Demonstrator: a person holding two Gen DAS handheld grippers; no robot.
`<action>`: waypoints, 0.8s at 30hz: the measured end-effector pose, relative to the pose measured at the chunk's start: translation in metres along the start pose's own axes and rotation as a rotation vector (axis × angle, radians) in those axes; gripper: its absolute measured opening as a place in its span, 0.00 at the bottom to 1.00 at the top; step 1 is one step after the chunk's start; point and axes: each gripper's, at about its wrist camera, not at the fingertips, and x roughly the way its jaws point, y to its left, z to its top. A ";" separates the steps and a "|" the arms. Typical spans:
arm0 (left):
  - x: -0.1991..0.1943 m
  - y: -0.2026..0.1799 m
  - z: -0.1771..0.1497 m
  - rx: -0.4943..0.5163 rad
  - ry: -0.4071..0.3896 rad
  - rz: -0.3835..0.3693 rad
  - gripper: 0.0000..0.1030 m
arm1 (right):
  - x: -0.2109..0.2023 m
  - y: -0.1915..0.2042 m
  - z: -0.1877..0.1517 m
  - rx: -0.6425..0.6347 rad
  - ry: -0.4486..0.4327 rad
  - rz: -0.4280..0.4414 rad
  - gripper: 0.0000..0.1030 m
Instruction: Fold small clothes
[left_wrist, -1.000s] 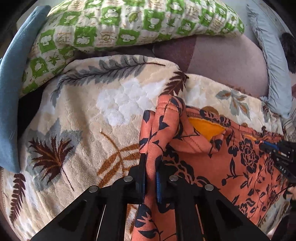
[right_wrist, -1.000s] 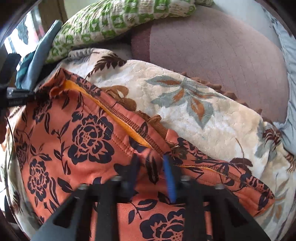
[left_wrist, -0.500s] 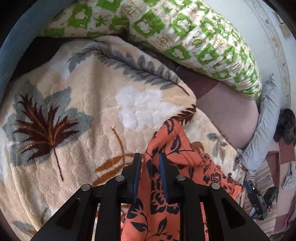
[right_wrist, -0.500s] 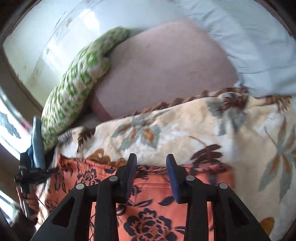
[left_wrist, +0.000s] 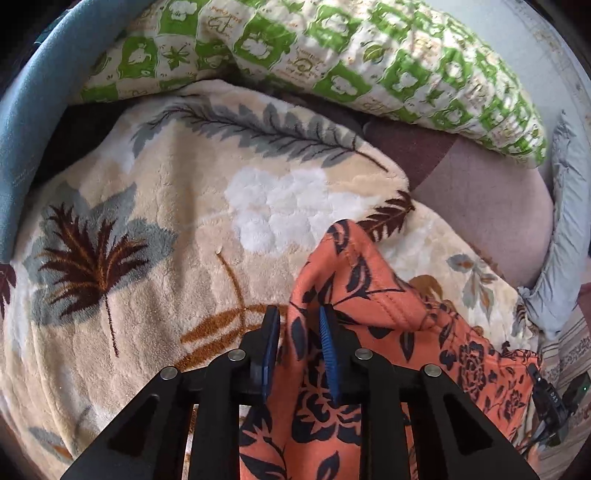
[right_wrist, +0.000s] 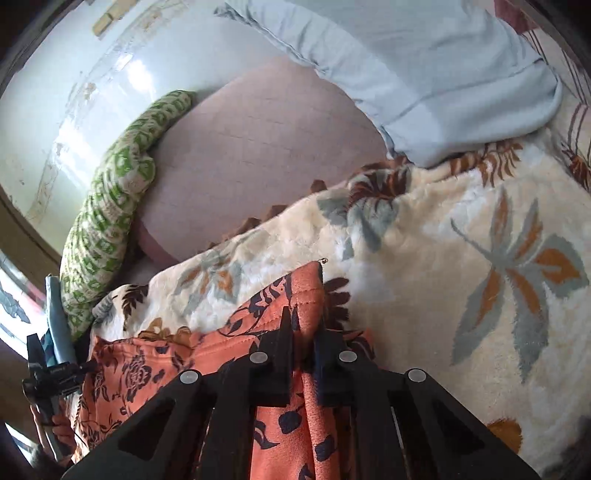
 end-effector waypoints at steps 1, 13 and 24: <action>0.009 0.002 -0.001 0.000 0.022 0.026 0.18 | 0.015 -0.005 -0.002 0.003 0.047 -0.050 0.07; -0.079 0.064 -0.033 -0.112 0.024 -0.259 0.28 | -0.067 -0.010 -0.043 0.021 0.015 0.053 0.40; -0.099 0.121 -0.154 -0.279 0.166 -0.525 0.49 | -0.109 -0.018 -0.176 0.335 0.200 0.392 0.60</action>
